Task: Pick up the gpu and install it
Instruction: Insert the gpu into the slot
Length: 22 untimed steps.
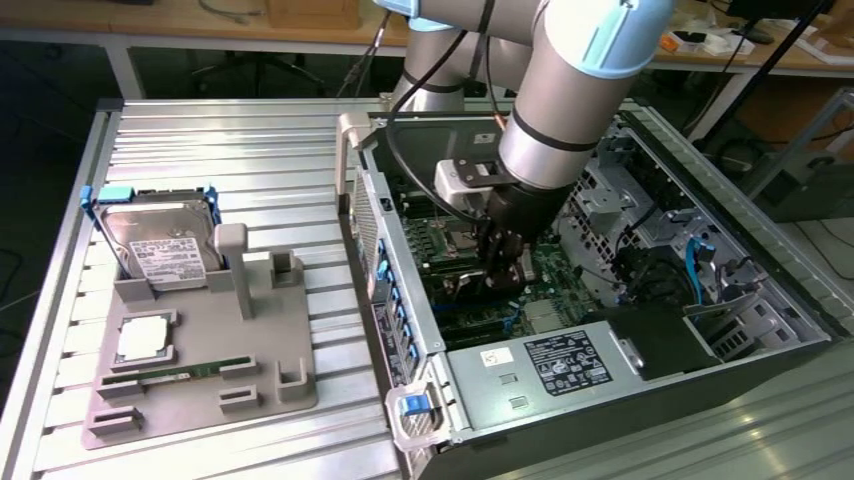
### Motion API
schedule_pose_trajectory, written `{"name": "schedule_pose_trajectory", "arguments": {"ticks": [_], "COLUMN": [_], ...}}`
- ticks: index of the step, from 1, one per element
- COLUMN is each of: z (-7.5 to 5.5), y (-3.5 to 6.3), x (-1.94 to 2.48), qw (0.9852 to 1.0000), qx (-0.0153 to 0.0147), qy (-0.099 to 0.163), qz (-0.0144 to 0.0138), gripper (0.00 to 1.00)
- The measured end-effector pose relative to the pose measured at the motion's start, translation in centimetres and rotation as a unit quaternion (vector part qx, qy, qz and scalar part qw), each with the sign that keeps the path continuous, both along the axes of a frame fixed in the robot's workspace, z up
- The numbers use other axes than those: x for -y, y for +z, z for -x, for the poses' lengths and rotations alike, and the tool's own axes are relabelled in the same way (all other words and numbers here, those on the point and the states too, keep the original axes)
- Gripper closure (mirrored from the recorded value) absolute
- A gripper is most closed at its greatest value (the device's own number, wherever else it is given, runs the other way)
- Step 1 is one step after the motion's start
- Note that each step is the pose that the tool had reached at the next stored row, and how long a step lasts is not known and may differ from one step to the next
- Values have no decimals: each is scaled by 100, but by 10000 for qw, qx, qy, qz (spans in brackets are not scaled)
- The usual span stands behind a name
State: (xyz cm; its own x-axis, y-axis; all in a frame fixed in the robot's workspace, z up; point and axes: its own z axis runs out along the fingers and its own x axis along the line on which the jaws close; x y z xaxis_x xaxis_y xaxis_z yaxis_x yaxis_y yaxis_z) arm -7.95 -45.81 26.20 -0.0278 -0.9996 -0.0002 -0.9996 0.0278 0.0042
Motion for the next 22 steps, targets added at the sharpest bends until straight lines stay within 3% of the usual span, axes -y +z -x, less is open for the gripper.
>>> {"name": "schedule_pose_trajectory", "arguments": {"ticks": [5,12,22], "z": [20,21,27], "y": [-26,31,-41], "x": [-1,-1,-4], "qw": [10000,10000,10000], "qx": [-1,0,-11], "qy": [-10,-10,-11], "qz": [-1,-1,-1], "gripper": [73,73,73]}}
